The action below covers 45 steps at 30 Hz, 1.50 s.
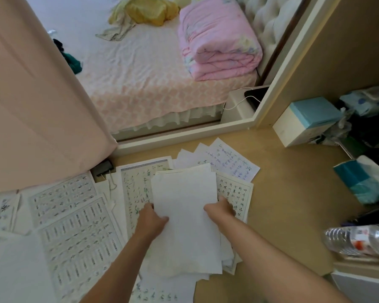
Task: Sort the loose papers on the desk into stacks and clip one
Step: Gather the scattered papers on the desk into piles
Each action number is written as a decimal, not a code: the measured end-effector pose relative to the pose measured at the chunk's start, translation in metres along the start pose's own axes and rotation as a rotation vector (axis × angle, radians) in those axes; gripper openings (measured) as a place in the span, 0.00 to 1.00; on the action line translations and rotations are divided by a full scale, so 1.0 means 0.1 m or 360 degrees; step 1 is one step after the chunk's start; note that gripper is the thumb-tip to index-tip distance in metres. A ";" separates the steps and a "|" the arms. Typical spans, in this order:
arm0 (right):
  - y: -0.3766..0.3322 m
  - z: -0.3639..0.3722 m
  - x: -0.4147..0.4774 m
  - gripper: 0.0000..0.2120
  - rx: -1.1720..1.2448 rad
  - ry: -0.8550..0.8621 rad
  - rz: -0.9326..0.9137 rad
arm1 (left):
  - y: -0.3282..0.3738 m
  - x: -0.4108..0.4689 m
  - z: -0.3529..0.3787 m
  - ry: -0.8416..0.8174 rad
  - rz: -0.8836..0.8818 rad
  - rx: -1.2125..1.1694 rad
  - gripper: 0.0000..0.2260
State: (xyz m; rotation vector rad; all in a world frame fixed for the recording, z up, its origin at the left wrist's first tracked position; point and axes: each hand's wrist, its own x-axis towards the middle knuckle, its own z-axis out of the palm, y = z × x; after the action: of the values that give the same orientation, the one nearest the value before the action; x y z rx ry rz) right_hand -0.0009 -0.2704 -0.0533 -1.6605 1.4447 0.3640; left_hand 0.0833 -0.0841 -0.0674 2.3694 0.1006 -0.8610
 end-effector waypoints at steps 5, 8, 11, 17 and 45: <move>0.09 -0.15 -0.06 0.21 0.0258 -0.0105 -0.0328 | 0.03 -0.01 0.02 -0.0018 0.0203 0.0113 0.16; 0.16 -0.41 0.05 0.19 0.0212 0.0033 -0.0416 | 0.14 -0.04 0.07 -0.0048 0.0409 0.0204 0.13; 0.25 -0.71 0.21 0.19 0.0078 0.0232 -0.0441 | 0.29 -0.10 0.19 -0.0026 0.0557 0.0399 0.29; 0.34 -0.84 0.32 0.38 -0.1160 0.0472 -0.1017 | 0.41 -0.30 0.52 -0.0298 0.0715 0.0901 0.38; -0.08 0.31 -0.25 0.29 -0.1126 -0.0240 -0.1616 | 0.40 0.09 -0.15 0.0167 0.0108 -0.0551 0.05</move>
State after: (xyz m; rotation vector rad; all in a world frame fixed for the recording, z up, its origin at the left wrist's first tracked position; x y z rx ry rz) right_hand 0.0092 -0.2314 -0.0502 -2.6043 0.2041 0.4088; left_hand 0.1099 -0.1096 -0.0429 2.0785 0.1946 -0.6297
